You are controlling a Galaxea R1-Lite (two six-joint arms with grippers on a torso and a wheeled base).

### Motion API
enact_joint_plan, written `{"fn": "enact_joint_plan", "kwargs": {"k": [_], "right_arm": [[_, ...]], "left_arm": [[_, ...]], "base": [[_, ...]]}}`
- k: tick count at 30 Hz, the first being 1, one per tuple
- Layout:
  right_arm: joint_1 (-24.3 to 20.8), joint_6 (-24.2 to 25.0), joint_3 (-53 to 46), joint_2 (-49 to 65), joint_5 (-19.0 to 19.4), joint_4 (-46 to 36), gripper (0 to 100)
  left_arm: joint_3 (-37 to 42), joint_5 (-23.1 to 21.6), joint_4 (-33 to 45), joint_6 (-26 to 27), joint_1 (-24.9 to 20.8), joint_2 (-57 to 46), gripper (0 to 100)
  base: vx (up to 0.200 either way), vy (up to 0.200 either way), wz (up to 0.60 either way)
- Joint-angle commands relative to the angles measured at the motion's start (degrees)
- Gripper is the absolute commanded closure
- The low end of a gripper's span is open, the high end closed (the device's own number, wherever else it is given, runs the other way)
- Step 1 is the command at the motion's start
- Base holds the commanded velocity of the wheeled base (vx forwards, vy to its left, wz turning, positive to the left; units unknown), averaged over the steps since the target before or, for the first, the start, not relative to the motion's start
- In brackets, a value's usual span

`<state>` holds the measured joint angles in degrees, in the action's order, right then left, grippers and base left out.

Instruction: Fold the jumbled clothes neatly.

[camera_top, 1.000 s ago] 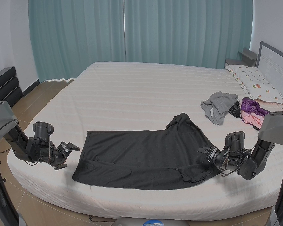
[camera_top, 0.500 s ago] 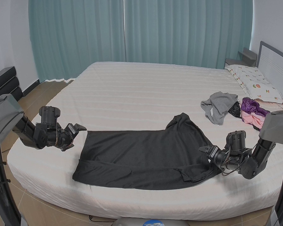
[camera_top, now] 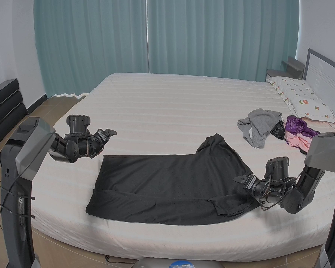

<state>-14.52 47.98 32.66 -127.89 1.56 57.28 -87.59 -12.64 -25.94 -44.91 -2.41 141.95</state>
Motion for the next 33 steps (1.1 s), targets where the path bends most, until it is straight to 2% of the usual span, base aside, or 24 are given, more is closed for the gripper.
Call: {"fn": "enact_joint_plan", "kwargs": {"k": [1,5,10,16,29,30,33], "right_arm": [[-0.4,0.0,-0.3,-0.8,0.0,0.0,0],[-0.4,0.1,-0.5,-0.7,0.0,0.0,0],[-0.4,0.1,-0.6,-0.8,0.0,0.1,0],[-0.4,0.1,-0.6,-1.0,0.0,0.1,0],[-0.8,0.1,-0.7,-1.0,-0.1,0.1,0],[-0.8,0.1,-0.7,-1.0,-0.1,0.1,0],[-0.8,0.1,-0.7,-1.0,-0.1,0.1,0]], "left_arm": [[-8.3,1.0,0.2,1.2,0.0,9.8,0],[-9.1,2.7,0.1,3.5,0.0,11.2,0],[-10.0,6.9,-0.2,6.7,-0.5,13.2,0],[-10.2,7.7,-0.3,9.6,-0.5,14.2,0],[-15.2,10.7,1.1,9.8,-0.5,17.0,0],[-15.3,10.7,1.2,9.8,-0.5,17.0,100],[-15.6,10.7,1.2,9.8,-0.5,17.1,100]], "base": [[0.000,0.000,0.00],[0.000,0.000,0.00],[0.000,0.000,0.00],[0.000,0.000,0.00],[0.000,0.000,0.00],[0.000,0.000,0.00],[0.000,0.000,0.00]]}}
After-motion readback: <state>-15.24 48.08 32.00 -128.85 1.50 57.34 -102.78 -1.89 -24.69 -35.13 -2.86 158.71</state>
